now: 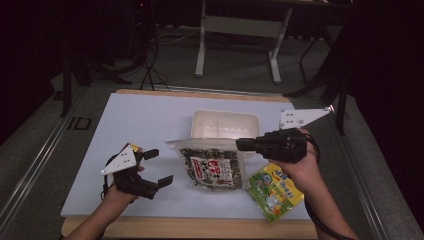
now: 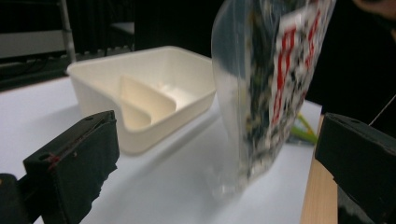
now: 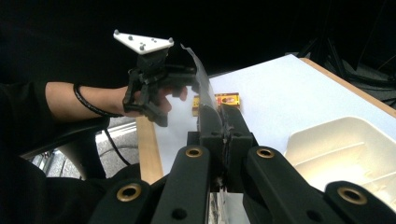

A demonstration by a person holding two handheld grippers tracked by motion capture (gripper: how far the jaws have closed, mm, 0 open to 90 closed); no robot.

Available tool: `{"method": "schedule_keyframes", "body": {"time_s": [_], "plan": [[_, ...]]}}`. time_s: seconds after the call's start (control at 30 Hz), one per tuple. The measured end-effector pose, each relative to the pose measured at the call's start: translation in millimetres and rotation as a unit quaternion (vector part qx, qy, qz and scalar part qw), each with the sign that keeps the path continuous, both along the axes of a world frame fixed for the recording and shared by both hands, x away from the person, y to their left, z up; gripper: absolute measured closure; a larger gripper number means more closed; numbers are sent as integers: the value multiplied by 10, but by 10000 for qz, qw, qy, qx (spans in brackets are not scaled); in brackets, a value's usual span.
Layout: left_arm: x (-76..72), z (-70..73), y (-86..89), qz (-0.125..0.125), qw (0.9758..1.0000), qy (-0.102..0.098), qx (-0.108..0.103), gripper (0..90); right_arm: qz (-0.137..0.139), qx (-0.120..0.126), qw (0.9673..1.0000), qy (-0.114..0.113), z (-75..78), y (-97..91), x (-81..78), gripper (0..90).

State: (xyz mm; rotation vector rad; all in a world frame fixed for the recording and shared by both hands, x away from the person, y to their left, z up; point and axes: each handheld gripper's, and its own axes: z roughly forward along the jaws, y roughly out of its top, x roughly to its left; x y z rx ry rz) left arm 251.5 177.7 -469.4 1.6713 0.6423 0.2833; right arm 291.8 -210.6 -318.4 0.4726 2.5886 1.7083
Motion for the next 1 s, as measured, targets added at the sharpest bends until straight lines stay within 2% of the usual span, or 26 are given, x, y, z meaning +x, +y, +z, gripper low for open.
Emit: {"method": "schedule_keyframes", "body": {"time_s": [0.1, 0.17, 0.2, 0.27, 0.33, 0.4, 0.5, 0.57, 0.63, 0.77, 0.8, 0.93, 1.0], "plan": [[43, 90, -72, -279, 9995, -89, -113, 0, 16, -5, 10000, -22, 25, 14, -6, 897], [69, 155, -146, -417, 9990, -172, -69, 10, 43, -3, 10000, -28, 37, 21, -3, 897], [85, 180, -188, -427, 9989, -206, 4, 55, 53, 7, 10000, -22, 42, 23, -1, 897], [129, 207, -253, -628, 9978, -228, 20, 102, 62, 9, 10000, -37, 47, 29, 4, 897], [175, 218, -323, -712, 9973, -171, 71, 151, 102, 20, 9999, -45, 45, 38, 12, 897], [221, 218, -377, -857, 9962, -101, 76, 163, 119, 15, 9999, -39, 39, 51, 16, 896], [264, 224, -422, -1069, 9942, -93, 26, 300, 120, -37, 9999, -34, 25, 66, 26, 897], [295, 231, -435, -1209, 9927, -44, 12, 394, 122, -62, 9999, -29, 18, 73, 27, 897], [318, 246, -427, -1274, 9918, -45, -41, 440, 121, -65, 9999, -46, 19, 66, 25, 897], [347, 298, -406, -1586, 9873, 15, -50, 562, 139, -78, 9999, -32, 21, 54, 15, 897], [347, 315, -403, -1607, 9870, -4, -4, 600, 144, -103, 9998, -31, 18, 55, 15, 896], [344, 340, -384, -1725, 9850, -51, 53, 669, 110, -133, 9998, -69, 17, 52, 11, 896], [336, 343, -370, -1858, 9826, -57, -2, 702, 80, -114, 9999, -79, 17, 40, 17, 895]]}}
